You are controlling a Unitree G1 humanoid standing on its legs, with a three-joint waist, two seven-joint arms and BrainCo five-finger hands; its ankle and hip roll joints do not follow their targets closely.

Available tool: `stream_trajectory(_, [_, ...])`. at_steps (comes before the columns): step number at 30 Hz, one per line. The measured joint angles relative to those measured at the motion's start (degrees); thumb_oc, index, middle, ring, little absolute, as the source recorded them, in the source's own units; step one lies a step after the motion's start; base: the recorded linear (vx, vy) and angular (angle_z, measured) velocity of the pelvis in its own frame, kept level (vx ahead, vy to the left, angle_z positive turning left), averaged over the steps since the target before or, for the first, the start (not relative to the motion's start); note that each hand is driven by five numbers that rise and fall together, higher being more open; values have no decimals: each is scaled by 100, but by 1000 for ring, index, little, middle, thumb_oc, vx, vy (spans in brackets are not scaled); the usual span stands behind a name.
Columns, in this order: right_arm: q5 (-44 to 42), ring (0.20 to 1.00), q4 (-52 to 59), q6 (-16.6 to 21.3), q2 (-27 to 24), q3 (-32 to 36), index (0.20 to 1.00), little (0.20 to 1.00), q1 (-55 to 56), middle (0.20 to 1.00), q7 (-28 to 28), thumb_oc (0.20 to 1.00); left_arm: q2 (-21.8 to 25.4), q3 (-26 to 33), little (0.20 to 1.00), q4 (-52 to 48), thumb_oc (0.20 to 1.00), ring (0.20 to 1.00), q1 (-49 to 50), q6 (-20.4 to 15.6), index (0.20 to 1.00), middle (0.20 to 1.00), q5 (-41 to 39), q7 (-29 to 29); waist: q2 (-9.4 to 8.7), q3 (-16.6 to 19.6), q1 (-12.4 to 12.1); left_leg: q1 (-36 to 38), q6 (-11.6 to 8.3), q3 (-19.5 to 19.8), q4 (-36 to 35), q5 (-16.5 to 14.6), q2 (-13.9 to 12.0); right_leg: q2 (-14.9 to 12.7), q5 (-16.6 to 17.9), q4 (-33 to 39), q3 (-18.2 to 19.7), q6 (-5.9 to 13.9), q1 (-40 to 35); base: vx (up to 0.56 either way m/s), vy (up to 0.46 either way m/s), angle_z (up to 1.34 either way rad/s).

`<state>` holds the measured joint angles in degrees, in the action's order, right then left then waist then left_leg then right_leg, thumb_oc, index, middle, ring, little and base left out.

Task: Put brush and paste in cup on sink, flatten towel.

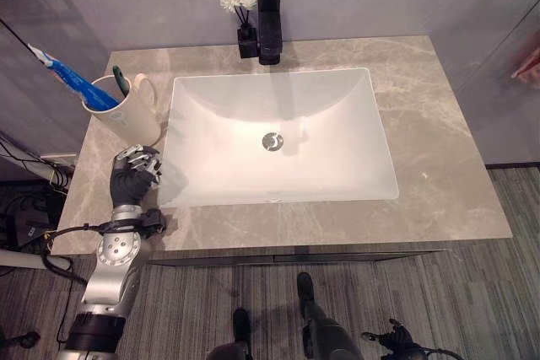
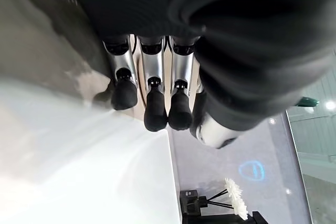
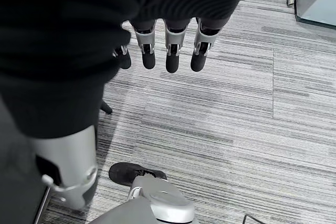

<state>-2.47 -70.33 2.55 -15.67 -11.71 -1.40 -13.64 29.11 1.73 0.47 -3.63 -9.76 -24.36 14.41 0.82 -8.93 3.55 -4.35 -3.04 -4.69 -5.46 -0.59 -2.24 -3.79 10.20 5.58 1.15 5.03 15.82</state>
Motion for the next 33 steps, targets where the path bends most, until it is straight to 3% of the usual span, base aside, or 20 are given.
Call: stream_trajectory(33, [99,1000,55,3,-44,-3,1000,1000,9,1000,20,1000,483,254,200,790,200,200,-553,-5,200,200,-39,94,33,28,35,-155,-34,-177,24,22,-9,51,100,-43,155,-27,239,3,0,-2])
